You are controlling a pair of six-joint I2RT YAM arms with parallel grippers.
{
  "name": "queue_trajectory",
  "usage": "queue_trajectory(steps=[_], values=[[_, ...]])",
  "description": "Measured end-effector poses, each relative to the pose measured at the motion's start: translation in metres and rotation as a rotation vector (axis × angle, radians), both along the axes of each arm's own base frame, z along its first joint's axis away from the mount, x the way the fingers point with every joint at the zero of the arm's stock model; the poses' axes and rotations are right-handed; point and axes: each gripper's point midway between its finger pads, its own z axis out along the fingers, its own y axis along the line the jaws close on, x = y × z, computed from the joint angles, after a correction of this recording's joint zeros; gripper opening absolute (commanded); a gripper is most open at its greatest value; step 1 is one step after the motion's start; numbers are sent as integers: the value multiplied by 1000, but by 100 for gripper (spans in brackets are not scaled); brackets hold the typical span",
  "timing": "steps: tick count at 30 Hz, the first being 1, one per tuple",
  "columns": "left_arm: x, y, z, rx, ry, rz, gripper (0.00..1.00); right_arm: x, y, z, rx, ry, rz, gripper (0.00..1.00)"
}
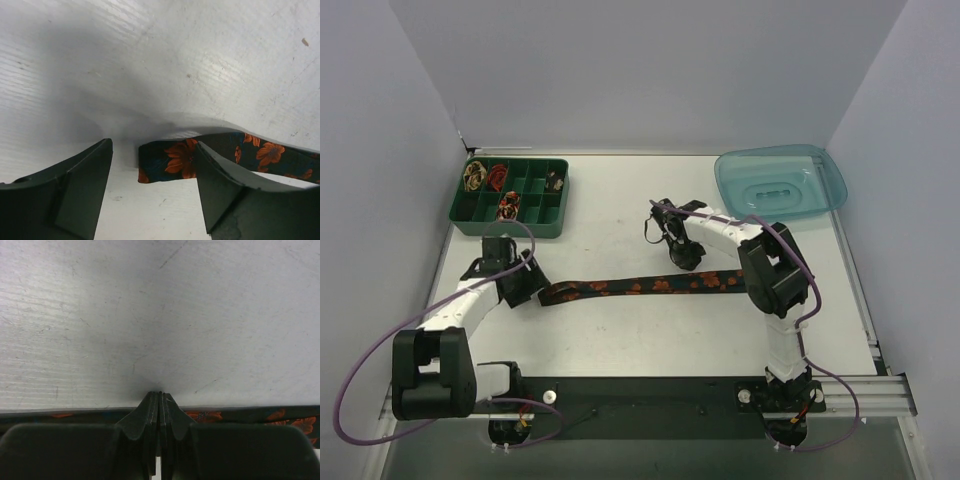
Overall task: Roll the ties
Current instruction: Flatten out the tie at the center of the board.
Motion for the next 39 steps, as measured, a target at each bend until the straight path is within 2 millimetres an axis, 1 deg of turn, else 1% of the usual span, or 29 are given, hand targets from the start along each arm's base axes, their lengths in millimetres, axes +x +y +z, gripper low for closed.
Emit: queue_trajectory(steps=[2, 6, 9, 12, 14, 16, 17, 19, 20, 24, 26, 31, 36, 39], values=[[6, 7, 7, 30, -19, 22, 79, -1, -2, 0, -8, 2, 0, 2], [10, 15, 21, 70, -56, 47, 79, -3, 1, 1, -8, 8, 9, 2], [12, 15, 34, 75, -107, 46, 75, -8, 11, 1, 11, 17, 34, 2], [17, 4, 49, 57, -181, 14, 70, -16, 30, 4, 45, 25, 78, 1], [18, -11, 54, 44, -220, -33, 63, -21, 46, 7, 76, 24, 111, 1], [16, -26, 49, 28, -220, -68, 46, -25, 59, 12, 108, 24, 137, 1], [14, -31, 44, 20, -205, -77, 31, -27, 65, 13, 121, 24, 145, 1], [11, -36, 32, 9, -172, -80, 21, -31, 78, 17, 154, 24, 167, 1], [8, -38, 24, 7, -149, -82, 13, -33, 83, 19, 168, 26, 177, 1], [-1, -38, 4, 3, -96, -68, 1, -40, 97, 21, 196, 31, 203, 1], [-4, -37, -1, 6, -84, -64, 0, -45, 102, 21, 200, 35, 217, 1], [-1, -34, -5, 21, -85, -48, 0, -51, 113, 23, 232, 49, 233, 0], [4, -34, -8, 21, -91, -37, 0, -52, 115, 23, 243, 54, 232, 0], [6, -33, -8, 25, -96, -31, 0, -54, 113, 18, 238, 60, 231, 0]])
